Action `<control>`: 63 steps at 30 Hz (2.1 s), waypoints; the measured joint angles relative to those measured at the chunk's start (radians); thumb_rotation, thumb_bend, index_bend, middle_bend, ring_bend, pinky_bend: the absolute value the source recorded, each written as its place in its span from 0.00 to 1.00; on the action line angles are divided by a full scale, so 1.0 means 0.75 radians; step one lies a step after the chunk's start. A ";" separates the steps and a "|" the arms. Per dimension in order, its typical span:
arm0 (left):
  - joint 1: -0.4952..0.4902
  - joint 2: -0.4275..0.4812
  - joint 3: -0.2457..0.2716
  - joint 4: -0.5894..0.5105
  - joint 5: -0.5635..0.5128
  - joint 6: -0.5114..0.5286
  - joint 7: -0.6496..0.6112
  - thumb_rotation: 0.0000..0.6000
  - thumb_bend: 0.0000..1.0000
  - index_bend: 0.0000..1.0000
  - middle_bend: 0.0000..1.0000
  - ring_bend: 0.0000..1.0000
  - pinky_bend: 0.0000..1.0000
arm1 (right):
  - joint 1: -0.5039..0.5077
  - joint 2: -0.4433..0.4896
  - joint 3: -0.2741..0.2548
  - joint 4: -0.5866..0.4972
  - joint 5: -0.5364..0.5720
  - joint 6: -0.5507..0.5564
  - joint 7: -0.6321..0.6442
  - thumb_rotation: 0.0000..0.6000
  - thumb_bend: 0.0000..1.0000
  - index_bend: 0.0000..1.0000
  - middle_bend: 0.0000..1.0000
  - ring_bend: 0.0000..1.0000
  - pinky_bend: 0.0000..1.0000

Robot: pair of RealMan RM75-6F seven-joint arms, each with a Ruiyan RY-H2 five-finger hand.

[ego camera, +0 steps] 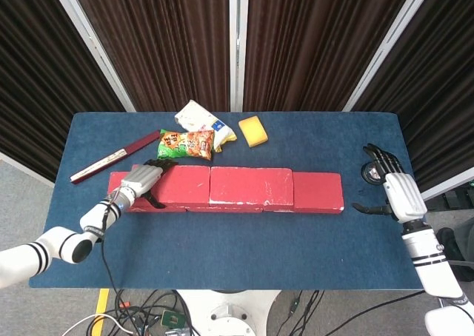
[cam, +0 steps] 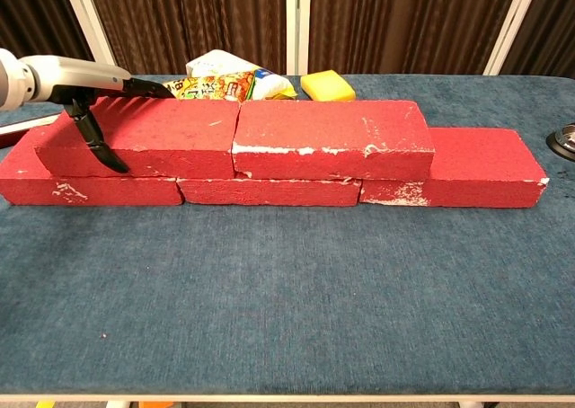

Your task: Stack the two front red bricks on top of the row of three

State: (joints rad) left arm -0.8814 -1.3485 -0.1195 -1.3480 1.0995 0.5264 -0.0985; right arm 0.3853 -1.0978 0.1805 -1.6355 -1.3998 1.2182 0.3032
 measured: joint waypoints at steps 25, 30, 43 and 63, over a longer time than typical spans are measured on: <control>0.013 0.019 -0.010 -0.028 0.021 0.026 -0.036 1.00 0.00 0.00 0.00 0.00 0.00 | -0.003 -0.003 0.001 0.006 0.004 0.000 0.010 1.00 0.00 0.00 0.00 0.00 0.00; 0.018 0.017 -0.014 -0.028 0.033 0.033 -0.053 1.00 0.00 0.00 0.00 0.00 0.00 | -0.004 -0.002 0.002 0.008 0.006 0.000 0.017 1.00 0.00 0.00 0.00 0.00 0.00; 0.019 0.062 -0.022 -0.072 0.055 0.028 -0.074 1.00 0.00 0.00 0.00 0.00 0.00 | -0.007 0.000 0.006 0.013 0.012 0.000 0.023 1.00 0.00 0.00 0.00 0.00 0.00; 0.148 0.288 -0.072 -0.338 0.093 0.370 -0.044 1.00 0.00 0.00 0.00 0.00 0.00 | -0.064 0.021 -0.032 0.022 -0.038 0.071 0.023 1.00 0.00 0.00 0.00 0.00 0.00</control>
State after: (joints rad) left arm -0.7701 -1.1324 -0.1737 -1.6016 1.1690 0.8037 -0.1318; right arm 0.3369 -1.0823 0.1567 -1.6192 -1.4285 1.2718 0.3201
